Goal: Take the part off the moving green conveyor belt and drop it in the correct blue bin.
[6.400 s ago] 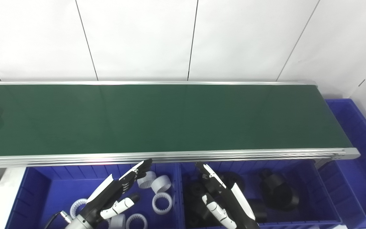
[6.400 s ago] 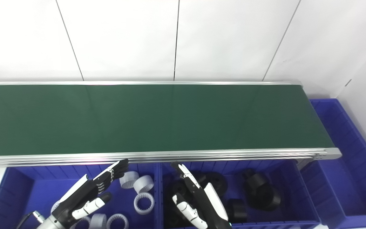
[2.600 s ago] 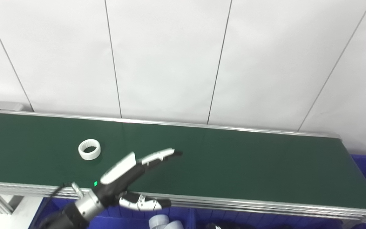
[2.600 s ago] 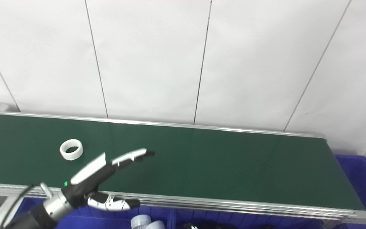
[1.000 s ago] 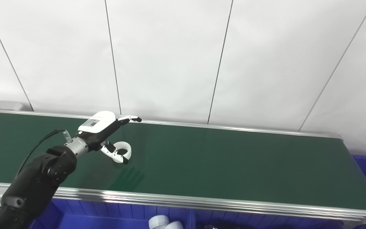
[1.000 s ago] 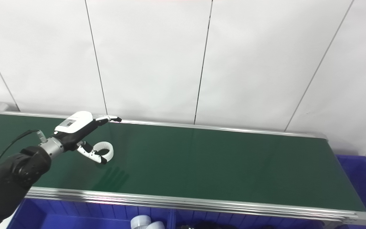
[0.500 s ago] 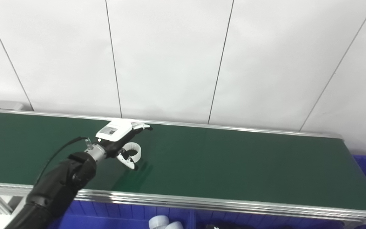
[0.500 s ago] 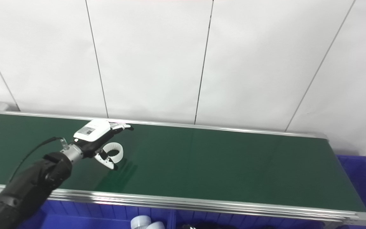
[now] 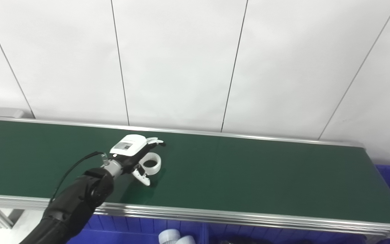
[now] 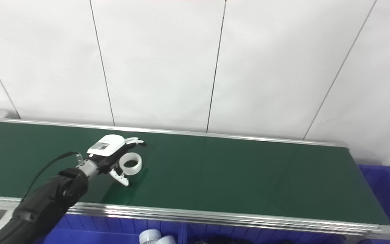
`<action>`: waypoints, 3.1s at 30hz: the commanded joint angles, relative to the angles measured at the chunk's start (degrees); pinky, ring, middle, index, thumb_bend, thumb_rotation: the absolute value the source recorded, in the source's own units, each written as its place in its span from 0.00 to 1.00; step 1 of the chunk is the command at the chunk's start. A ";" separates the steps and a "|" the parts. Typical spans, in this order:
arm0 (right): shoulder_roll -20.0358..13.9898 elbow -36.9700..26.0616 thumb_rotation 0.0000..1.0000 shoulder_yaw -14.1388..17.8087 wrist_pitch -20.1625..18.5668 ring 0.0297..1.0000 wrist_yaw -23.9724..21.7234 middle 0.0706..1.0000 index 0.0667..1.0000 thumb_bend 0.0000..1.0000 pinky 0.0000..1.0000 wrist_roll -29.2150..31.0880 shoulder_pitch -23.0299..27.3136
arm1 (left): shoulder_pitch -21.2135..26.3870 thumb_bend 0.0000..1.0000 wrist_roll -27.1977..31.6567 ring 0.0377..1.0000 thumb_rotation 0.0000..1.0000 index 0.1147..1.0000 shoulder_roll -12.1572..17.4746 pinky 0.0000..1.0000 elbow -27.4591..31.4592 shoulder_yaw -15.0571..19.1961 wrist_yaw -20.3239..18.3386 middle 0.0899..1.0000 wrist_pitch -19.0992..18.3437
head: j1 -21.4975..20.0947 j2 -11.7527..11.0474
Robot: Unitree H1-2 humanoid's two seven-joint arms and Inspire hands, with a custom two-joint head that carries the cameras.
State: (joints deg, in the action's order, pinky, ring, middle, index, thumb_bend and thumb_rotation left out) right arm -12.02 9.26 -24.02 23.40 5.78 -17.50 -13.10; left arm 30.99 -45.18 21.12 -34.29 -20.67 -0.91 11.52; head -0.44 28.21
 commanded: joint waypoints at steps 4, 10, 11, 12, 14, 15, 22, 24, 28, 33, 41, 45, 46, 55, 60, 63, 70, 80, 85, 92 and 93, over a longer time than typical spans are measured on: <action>-0.15 -2.65 0.95 0.07 3.50 0.94 0.97 0.95 0.92 0.32 0.90 0.06 -0.32 | 3.20 0.92 2.22 0.92 0.03 0.92 0.40 0.67 4.10 -1.18 -9.15 0.99 -4.77 | -0.04 0.31; 0.23 -2.94 0.97 0.29 3.51 0.94 0.55 0.95 0.92 0.33 0.90 -0.07 -0.72 | 4.30 0.92 1.77 0.82 0.00 0.89 -0.32 0.56 6.04 -2.87 -13.56 0.98 -8.09 | -0.47 0.55; 0.30 -2.99 0.97 0.33 3.50 0.94 0.44 0.95 0.92 0.34 0.90 -0.10 -0.76 | 4.44 0.91 1.50 0.79 0.00 0.88 -0.57 0.55 5.86 -3.28 -13.16 0.96 -8.25 | -0.64 0.57; 0.32 -3.05 0.97 0.30 3.50 0.94 0.46 0.95 0.92 0.33 0.90 -0.13 -0.78 | 4.64 0.90 1.06 0.75 0.00 0.86 -1.03 0.53 5.33 -3.82 -12.44 0.92 -8.28 | -0.65 0.57; 0.28 -3.10 0.97 0.16 3.51 0.94 0.70 0.95 0.92 0.33 0.90 -0.30 -0.74 | 4.92 0.90 0.53 0.71 0.00 0.84 -1.71 0.51 4.49 -4.54 -11.43 0.90 -8.15 | -0.77 0.55; 0.25 -3.03 0.97 0.04 3.50 0.94 0.94 0.95 0.92 0.33 0.90 -0.31 -0.72 | 5.21 0.89 0.19 0.70 0.00 0.83 -2.36 0.51 3.80 -5.13 -11.21 0.89 -8.01 | -0.88 0.57; 0.41 -3.50 0.95 0.24 3.47 0.94 0.92 0.95 0.92 0.34 0.90 -0.39 -1.25 | 5.95 0.83 -0.91 0.49 0.00 0.68 -5.16 0.36 3.01 -7.93 -11.56 0.78 -9.26 | -1.34 0.80; 0.40 -3.53 0.96 0.19 3.48 0.94 1.19 0.95 0.92 0.34 0.90 -0.54 -1.31 | 6.14 0.80 -0.61 0.45 0.00 0.65 -5.59 0.34 2.92 -8.15 -11.89 0.76 -9.34 | -1.42 0.85; 0.48 -3.66 0.95 0.29 3.48 0.94 1.22 0.95 0.92 0.33 0.90 -0.49 -1.40 | 6.47 0.76 -0.26 0.41 0.00 0.58 -6.06 0.32 2.28 -8.31 -10.67 0.69 -8.03 | -1.60 0.95; 0.39 -3.74 0.96 0.36 3.51 0.93 1.41 0.95 0.92 0.32 0.90 -0.70 -1.26 | 7.08 0.51 -0.61 0.43 0.00 0.57 -5.64 0.31 2.57 -9.35 -9.88 0.67 -6.76 | -1.80 0.90; 0.44 -4.85 0.96 1.14 3.50 0.93 0.98 0.94 0.91 0.33 0.89 -0.81 -1.82 | 7.39 0.47 0.60 0.43 0.00 0.53 -5.44 0.30 3.40 -9.20 -10.75 0.66 -5.56 | -2.67 1.65; 0.31 -4.84 0.96 1.39 3.50 0.93 0.82 0.94 0.91 0.33 0.89 -0.82 -2.10 | 7.34 0.47 0.70 0.43 0.00 0.51 -5.57 0.29 3.30 -9.05 -9.81 0.65 -4.08 | -2.83 1.35; 0.22 -4.80 0.96 1.40 3.50 0.93 0.84 0.94 0.91 0.33 0.89 -0.74 -2.14 | 7.35 0.47 0.47 0.43 0.00 0.50 -5.63 0.28 3.25 -9.04 -9.44 0.64 -3.92 | -2.82 1.35; 0.12 -5.53 0.97 1.90 3.47 0.93 0.23 0.94 0.92 0.32 0.90 -1.01 -2.50 | 6.30 0.50 3.09 0.43 0.00 0.30 -5.13 0.26 6.91 -5.95 -9.46 0.45 -4.07 | -2.38 1.40; 0.25 -5.26 0.96 1.66 3.49 0.93 0.02 0.94 0.92 0.32 0.89 -0.58 -2.29 | 5.20 0.50 4.42 0.43 0.00 0.32 -3.57 0.27 11.79 -4.44 -11.27 0.44 -4.67 | -2.15 1.60; 0.34 -5.29 0.96 1.65 3.49 0.93 0.04 0.94 0.92 0.32 0.90 -0.88 -2.17 | 4.08 0.50 5.60 0.43 0.00 0.33 -2.42 0.26 17.22 -3.41 -14.25 0.44 -6.90 | -2.11 1.76; 0.41 -5.10 0.96 1.49 3.48 0.94 -0.09 0.95 0.92 0.31 0.91 -0.58 -1.86 | 1.37 0.50 6.36 0.43 0.00 0.33 -0.51 0.26 26.49 -1.29 -17.72 0.44 -9.20 | -2.17 2.31; 1.43 -6.92 0.97 3.16 1.93 0.94 -2.25 0.95 0.92 0.34 0.91 -0.21 -1.22 | -2.33 0.50 10.48 0.43 0.00 0.33 0.69 0.29 35.19 1.63 -22.19 0.44 -11.24 | -3.00 7.95; 2.32 -11.71 0.98 4.85 -2.29 0.92 -4.85 0.94 0.91 0.34 0.88 0.01 0.01 | -3.00 0.50 12.37 0.43 0.00 0.33 1.32 0.31 38.80 2.64 -24.98 0.44 -13.20 | -3.27 16.09; 3.27 -12.05 0.96 6.60 -3.63 0.92 -7.61 0.93 0.91 0.34 0.88 1.75 2.44 | -7.83 0.50 13.60 0.43 0.00 0.30 0.85 0.34 38.80 2.80 -24.29 0.44 -11.31 | -4.12 17.74; 3.46 -11.89 0.96 6.85 -3.73 0.92 -7.63 0.93 0.91 0.34 0.88 1.39 2.62 | -9.02 0.50 13.16 0.43 0.00 0.30 0.78 0.33 38.50 2.64 -23.77 0.44 -10.99 | -4.30 17.61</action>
State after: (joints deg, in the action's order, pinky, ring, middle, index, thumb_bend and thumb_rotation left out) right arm -8.87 -1.87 -17.61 20.20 -1.51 -16.61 -10.99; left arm 22.35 -32.25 21.35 3.82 -18.31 -26.51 -0.75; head -4.57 45.88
